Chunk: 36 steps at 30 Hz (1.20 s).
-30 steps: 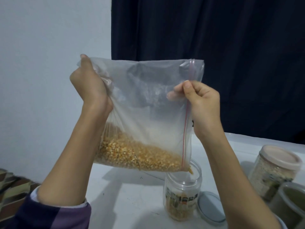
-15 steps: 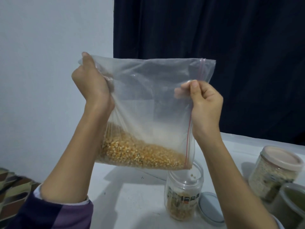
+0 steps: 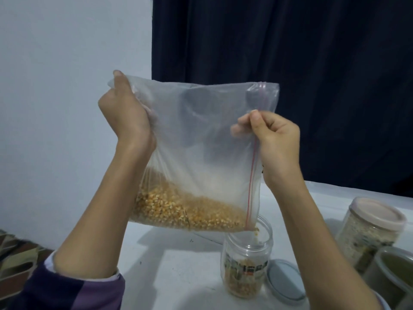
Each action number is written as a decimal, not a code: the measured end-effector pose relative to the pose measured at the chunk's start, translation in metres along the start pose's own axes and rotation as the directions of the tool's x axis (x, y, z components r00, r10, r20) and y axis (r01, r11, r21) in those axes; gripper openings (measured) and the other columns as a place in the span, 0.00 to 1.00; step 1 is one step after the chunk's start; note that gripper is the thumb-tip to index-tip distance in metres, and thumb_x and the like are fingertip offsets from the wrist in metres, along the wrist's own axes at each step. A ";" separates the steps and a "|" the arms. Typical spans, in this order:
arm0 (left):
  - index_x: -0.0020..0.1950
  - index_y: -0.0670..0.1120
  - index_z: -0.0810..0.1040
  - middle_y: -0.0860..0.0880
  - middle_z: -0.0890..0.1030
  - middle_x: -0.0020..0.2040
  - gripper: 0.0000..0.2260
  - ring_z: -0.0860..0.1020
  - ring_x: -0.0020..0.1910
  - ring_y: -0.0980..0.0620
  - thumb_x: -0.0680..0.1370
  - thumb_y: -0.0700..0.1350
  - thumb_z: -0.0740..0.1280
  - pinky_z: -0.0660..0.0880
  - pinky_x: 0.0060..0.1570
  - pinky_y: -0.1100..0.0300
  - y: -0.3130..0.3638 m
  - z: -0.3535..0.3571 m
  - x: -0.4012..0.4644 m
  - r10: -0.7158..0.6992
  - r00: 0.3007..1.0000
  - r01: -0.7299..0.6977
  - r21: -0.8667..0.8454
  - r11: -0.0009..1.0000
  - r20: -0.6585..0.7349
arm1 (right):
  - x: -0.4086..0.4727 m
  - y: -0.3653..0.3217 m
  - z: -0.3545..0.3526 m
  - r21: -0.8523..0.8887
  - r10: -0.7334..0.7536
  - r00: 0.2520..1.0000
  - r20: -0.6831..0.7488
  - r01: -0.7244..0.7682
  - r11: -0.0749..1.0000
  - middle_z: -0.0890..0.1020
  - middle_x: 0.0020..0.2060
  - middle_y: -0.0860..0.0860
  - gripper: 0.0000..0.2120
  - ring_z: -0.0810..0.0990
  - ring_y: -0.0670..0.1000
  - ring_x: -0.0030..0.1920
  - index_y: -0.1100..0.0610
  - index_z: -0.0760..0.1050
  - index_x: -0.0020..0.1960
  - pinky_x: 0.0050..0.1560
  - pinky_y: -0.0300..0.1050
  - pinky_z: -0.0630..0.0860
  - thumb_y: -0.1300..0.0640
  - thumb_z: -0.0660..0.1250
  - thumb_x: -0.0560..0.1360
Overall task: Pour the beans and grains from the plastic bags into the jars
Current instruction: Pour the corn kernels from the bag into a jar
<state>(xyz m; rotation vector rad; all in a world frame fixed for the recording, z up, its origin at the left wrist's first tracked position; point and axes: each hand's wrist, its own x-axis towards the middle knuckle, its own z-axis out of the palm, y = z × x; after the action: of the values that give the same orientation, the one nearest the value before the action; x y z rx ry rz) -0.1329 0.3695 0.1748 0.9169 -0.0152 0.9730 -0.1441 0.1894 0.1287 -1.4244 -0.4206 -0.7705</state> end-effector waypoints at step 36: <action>0.30 0.49 0.56 0.59 0.61 0.19 0.21 0.62 0.22 0.60 0.82 0.45 0.58 0.63 0.29 0.65 -0.003 -0.007 0.003 0.022 1.000 -0.022 0.002 1.000 0.013 | -0.005 -0.001 -0.010 -0.014 -0.013 1.000 0.028 0.013 1.000 0.85 0.35 0.43 0.11 0.83 0.41 0.44 0.55 0.81 0.42 0.50 0.32 0.75 0.62 0.64 0.79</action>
<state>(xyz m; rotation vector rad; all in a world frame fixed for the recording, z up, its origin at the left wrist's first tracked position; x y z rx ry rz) -0.1316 0.3756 0.1689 0.9272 -0.0357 0.9880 -0.1500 0.1811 0.1247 -1.4480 -0.4467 -0.7661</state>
